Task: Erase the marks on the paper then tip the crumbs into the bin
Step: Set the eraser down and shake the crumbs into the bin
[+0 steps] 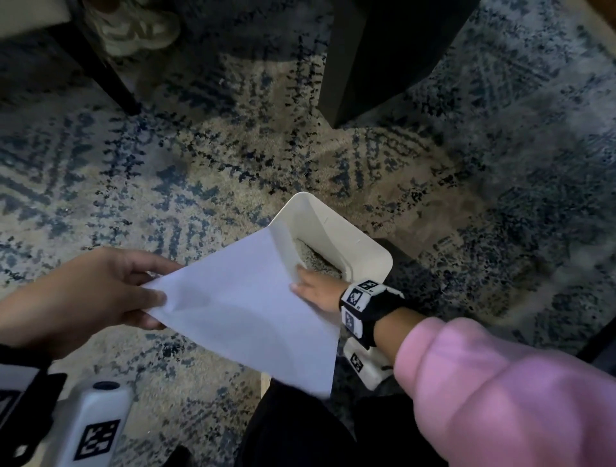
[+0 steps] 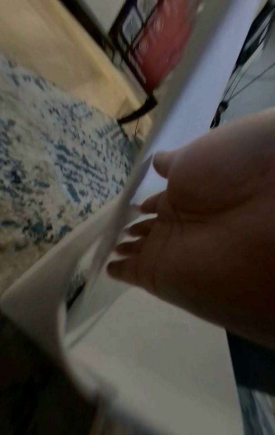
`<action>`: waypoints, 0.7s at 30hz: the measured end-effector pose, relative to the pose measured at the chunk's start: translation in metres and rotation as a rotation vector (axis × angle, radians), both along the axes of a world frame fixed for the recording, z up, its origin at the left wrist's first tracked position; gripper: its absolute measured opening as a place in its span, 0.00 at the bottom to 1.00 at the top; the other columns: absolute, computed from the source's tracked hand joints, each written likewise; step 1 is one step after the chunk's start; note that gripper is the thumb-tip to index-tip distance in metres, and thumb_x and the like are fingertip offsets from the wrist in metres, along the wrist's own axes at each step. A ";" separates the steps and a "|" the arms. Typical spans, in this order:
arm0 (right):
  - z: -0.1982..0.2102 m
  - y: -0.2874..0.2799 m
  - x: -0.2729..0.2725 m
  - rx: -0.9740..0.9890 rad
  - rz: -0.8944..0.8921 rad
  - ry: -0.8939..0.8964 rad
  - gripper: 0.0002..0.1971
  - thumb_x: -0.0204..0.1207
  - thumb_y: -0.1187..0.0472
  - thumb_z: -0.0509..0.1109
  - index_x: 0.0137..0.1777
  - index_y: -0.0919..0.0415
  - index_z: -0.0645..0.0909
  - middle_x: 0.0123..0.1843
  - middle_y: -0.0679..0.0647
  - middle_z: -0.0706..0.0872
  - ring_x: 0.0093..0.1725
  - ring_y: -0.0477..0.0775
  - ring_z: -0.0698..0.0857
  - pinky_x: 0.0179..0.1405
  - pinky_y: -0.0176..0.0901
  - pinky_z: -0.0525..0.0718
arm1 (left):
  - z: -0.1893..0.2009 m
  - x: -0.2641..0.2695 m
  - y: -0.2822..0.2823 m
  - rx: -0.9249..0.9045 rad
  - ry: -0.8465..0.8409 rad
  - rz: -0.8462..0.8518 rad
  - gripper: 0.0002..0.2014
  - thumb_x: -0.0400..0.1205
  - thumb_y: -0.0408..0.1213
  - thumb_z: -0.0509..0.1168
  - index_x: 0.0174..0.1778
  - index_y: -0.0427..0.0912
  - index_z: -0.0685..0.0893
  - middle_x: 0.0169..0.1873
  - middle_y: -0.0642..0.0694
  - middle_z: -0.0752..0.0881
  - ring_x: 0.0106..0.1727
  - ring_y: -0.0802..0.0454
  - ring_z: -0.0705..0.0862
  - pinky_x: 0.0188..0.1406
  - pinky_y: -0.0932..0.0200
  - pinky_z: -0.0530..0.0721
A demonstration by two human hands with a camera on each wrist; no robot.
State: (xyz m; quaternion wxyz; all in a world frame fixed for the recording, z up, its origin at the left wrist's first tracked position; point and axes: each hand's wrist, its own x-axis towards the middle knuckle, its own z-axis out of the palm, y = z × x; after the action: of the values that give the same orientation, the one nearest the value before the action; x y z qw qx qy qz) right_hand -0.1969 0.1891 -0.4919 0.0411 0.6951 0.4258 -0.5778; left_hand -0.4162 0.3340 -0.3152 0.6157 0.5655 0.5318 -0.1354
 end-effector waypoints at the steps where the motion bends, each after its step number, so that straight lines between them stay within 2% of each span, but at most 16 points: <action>1: -0.002 -0.003 0.009 -0.083 -0.036 -0.065 0.33 0.84 0.43 0.49 0.83 0.58 0.47 0.85 0.60 0.53 0.82 0.61 0.57 0.80 0.53 0.59 | 0.001 -0.003 0.002 0.002 0.001 0.004 0.19 0.73 0.15 0.62 0.38 0.44 0.90 0.23 0.44 0.90 0.21 0.49 0.85 0.18 0.65 0.84; 3: 0.005 -0.005 0.023 -0.100 -0.111 -0.185 0.30 0.86 0.50 0.50 0.83 0.62 0.47 0.84 0.62 0.53 0.81 0.63 0.60 0.76 0.51 0.62 | 0.000 -0.008 0.004 -0.005 0.005 0.008 0.19 0.74 0.15 0.61 0.36 0.44 0.90 0.24 0.43 0.90 0.21 0.48 0.86 0.17 0.65 0.84; 5: 0.017 -0.001 0.024 0.042 -0.148 -0.228 0.32 0.86 0.53 0.52 0.83 0.62 0.42 0.85 0.60 0.45 0.83 0.61 0.53 0.79 0.50 0.56 | -0.003 -0.007 0.002 -0.010 0.011 0.006 0.20 0.73 0.15 0.61 0.33 0.45 0.90 0.23 0.44 0.90 0.20 0.48 0.85 0.16 0.65 0.83; 7: 0.028 0.005 0.010 0.208 -0.125 -0.164 0.35 0.85 0.51 0.55 0.83 0.60 0.40 0.85 0.57 0.40 0.84 0.56 0.45 0.82 0.48 0.48 | -0.006 -0.003 -0.001 -0.008 0.018 -0.007 0.23 0.73 0.15 0.62 0.31 0.50 0.90 0.22 0.46 0.90 0.19 0.49 0.84 0.16 0.65 0.83; 9: 0.029 0.004 -0.008 0.245 -0.049 -0.006 0.36 0.84 0.49 0.56 0.83 0.58 0.40 0.85 0.54 0.40 0.84 0.52 0.42 0.82 0.45 0.44 | -0.009 0.001 -0.002 0.000 0.019 -0.009 0.25 0.73 0.16 0.63 0.30 0.55 0.90 0.21 0.49 0.90 0.18 0.50 0.84 0.16 0.65 0.83; 11: 0.024 -0.004 -0.012 0.122 -0.056 0.073 0.35 0.84 0.48 0.55 0.83 0.59 0.41 0.85 0.54 0.44 0.84 0.52 0.47 0.82 0.44 0.47 | -0.008 0.001 -0.002 0.007 0.012 0.002 0.26 0.73 0.16 0.62 0.29 0.55 0.90 0.21 0.48 0.89 0.19 0.50 0.84 0.16 0.65 0.83; 13: 0.020 -0.011 -0.001 -0.033 -0.090 -0.031 0.31 0.85 0.50 0.53 0.82 0.65 0.49 0.84 0.62 0.56 0.82 0.60 0.59 0.79 0.48 0.59 | -0.007 0.000 0.000 0.007 0.011 0.012 0.27 0.74 0.15 0.61 0.29 0.55 0.90 0.21 0.47 0.89 0.20 0.50 0.85 0.16 0.66 0.83; 15: 0.021 -0.012 0.011 -0.086 -0.115 -0.145 0.26 0.85 0.55 0.53 0.79 0.67 0.59 0.78 0.67 0.68 0.76 0.65 0.69 0.72 0.49 0.67 | -0.006 -0.001 0.001 0.005 0.021 0.011 0.27 0.74 0.15 0.61 0.29 0.54 0.90 0.21 0.46 0.89 0.20 0.50 0.85 0.15 0.66 0.83; 16: 0.024 -0.010 0.015 -0.067 -0.113 -0.171 0.26 0.85 0.56 0.53 0.80 0.66 0.58 0.79 0.67 0.66 0.76 0.65 0.68 0.72 0.49 0.67 | -0.007 0.000 0.001 0.000 0.030 0.008 0.26 0.74 0.15 0.61 0.29 0.53 0.90 0.21 0.45 0.89 0.20 0.49 0.85 0.15 0.65 0.83; 17: 0.029 -0.008 0.015 -0.031 -0.114 -0.169 0.28 0.85 0.56 0.54 0.82 0.65 0.53 0.82 0.66 0.59 0.79 0.64 0.64 0.74 0.49 0.64 | -0.007 0.002 0.000 -0.004 0.039 0.004 0.24 0.74 0.15 0.61 0.29 0.51 0.90 0.21 0.44 0.89 0.19 0.49 0.85 0.15 0.65 0.83; 19: 0.044 -0.001 0.003 0.112 -0.112 -0.122 0.34 0.84 0.50 0.55 0.83 0.58 0.44 0.85 0.58 0.43 0.84 0.59 0.49 0.80 0.50 0.52 | -0.008 0.008 -0.003 0.000 0.054 0.005 0.20 0.74 0.16 0.62 0.31 0.45 0.89 0.19 0.43 0.88 0.17 0.50 0.83 0.15 0.64 0.83; 21: 0.065 0.006 -0.023 0.316 -0.017 -0.030 0.37 0.82 0.42 0.54 0.83 0.53 0.41 0.85 0.54 0.37 0.84 0.53 0.38 0.81 0.51 0.42 | -0.010 0.013 -0.008 0.026 0.067 -0.006 0.17 0.75 0.17 0.62 0.37 0.44 0.87 0.20 0.42 0.87 0.17 0.51 0.82 0.15 0.64 0.83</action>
State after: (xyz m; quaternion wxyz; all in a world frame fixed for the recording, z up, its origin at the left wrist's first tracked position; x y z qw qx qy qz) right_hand -0.2197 0.1949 -0.4268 -0.0672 0.7052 0.5047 -0.4934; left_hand -0.4028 0.3265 -0.3250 0.5897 0.5701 0.5523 -0.1490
